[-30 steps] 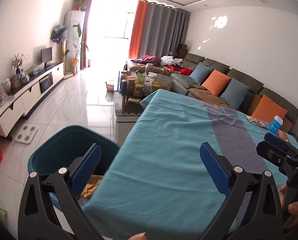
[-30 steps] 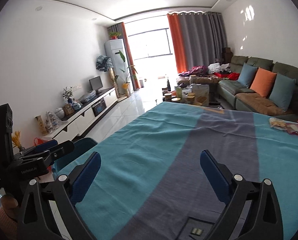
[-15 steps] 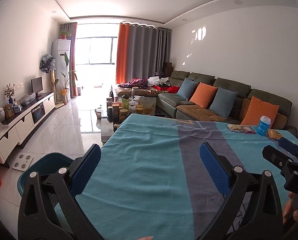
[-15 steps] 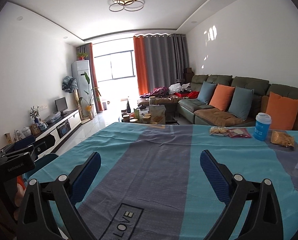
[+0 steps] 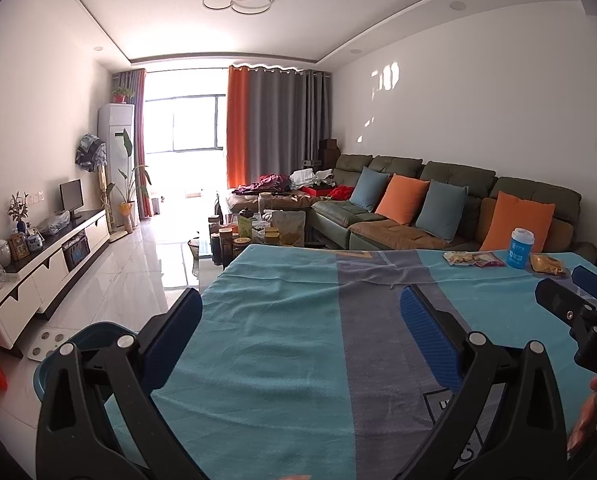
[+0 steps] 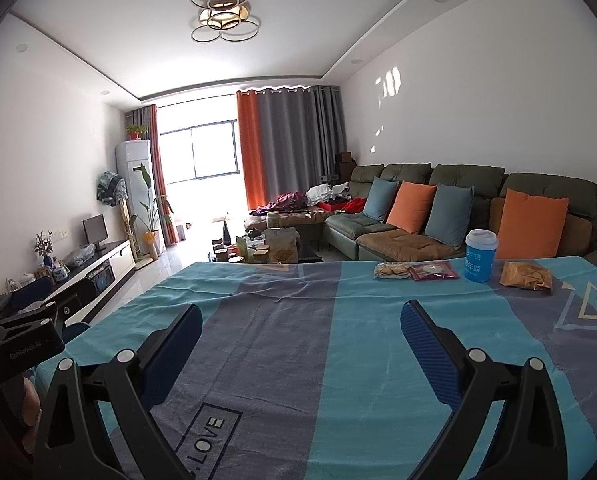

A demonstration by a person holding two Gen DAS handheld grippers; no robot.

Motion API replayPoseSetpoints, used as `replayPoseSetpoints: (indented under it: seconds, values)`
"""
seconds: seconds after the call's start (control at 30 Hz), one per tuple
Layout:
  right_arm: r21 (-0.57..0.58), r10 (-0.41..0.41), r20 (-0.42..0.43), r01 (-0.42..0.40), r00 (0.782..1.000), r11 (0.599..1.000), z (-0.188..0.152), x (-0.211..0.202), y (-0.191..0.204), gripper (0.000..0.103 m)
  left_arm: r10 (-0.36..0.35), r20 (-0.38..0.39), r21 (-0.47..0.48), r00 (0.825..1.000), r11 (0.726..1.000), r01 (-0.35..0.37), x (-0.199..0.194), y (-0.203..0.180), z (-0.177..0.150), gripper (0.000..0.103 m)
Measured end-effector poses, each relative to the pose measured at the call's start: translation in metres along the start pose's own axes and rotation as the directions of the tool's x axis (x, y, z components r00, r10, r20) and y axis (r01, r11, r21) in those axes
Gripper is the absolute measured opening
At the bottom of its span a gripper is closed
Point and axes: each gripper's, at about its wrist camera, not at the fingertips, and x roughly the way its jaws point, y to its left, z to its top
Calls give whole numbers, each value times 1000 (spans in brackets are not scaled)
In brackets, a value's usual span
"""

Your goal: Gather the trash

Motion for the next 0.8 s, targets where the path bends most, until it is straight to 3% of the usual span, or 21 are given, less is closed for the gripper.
replayPoseSetpoints:
  seconds: [0.8]
  values:
    - [11,-22,42,21,999,1000,4,-7,-4,96,16,54,26,998,1000,-17,-10,-9,4,97]
